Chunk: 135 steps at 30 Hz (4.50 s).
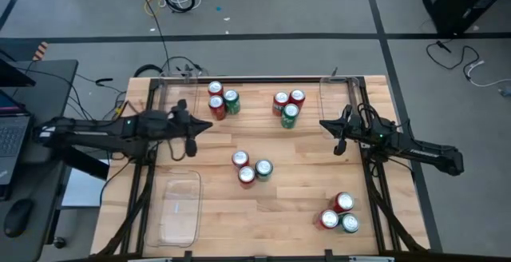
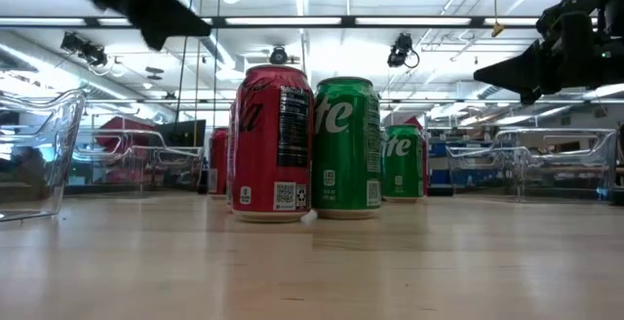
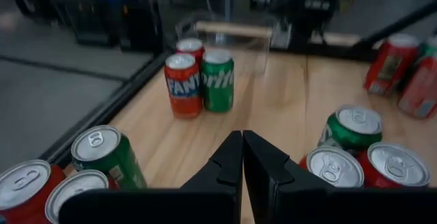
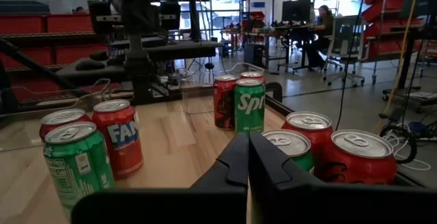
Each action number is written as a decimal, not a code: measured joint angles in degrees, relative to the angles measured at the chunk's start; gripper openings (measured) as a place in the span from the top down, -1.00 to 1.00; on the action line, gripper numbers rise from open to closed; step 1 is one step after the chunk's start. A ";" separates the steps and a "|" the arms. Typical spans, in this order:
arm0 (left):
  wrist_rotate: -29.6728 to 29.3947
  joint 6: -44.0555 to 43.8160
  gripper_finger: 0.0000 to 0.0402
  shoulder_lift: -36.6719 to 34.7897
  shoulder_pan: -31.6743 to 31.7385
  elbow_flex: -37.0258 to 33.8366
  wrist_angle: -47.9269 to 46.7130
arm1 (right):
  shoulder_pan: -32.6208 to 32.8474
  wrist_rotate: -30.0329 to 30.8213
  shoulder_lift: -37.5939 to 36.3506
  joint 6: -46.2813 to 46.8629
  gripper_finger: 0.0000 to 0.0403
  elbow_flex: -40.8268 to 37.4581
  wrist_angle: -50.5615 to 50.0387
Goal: Sort soda cans
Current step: Put the top left green soda can into the top left transparent bin
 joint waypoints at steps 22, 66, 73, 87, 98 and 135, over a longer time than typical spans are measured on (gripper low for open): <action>13.01 2.59 0.92 39.74 18.72 45.55 -39.49 | 0.00 0.00 0.00 0.00 1.00 0.00 0.00; 13.92 15.73 -0.74 66.37 33.44 66.73 -55.31 | 0.00 0.02 0.02 0.00 1.00 0.00 0.00; 16.82 15.56 -0.74 66.35 34.62 66.73 -55.44 | 0.02 0.00 0.02 0.00 1.00 0.02 0.00; 17.40 16.57 -0.74 71.43 34.82 66.92 -56.03 | 0.01 0.00 0.01 -0.02 1.00 0.00 -0.01; 18.66 16.89 -0.74 71.46 34.82 66.82 -56.48 | 0.00 0.00 0.02 -0.02 1.00 0.00 0.00; 16.91 15.69 -0.74 71.58 34.06 67.41 -57.72 | 0.01 0.00 0.00 -0.02 1.00 0.00 0.00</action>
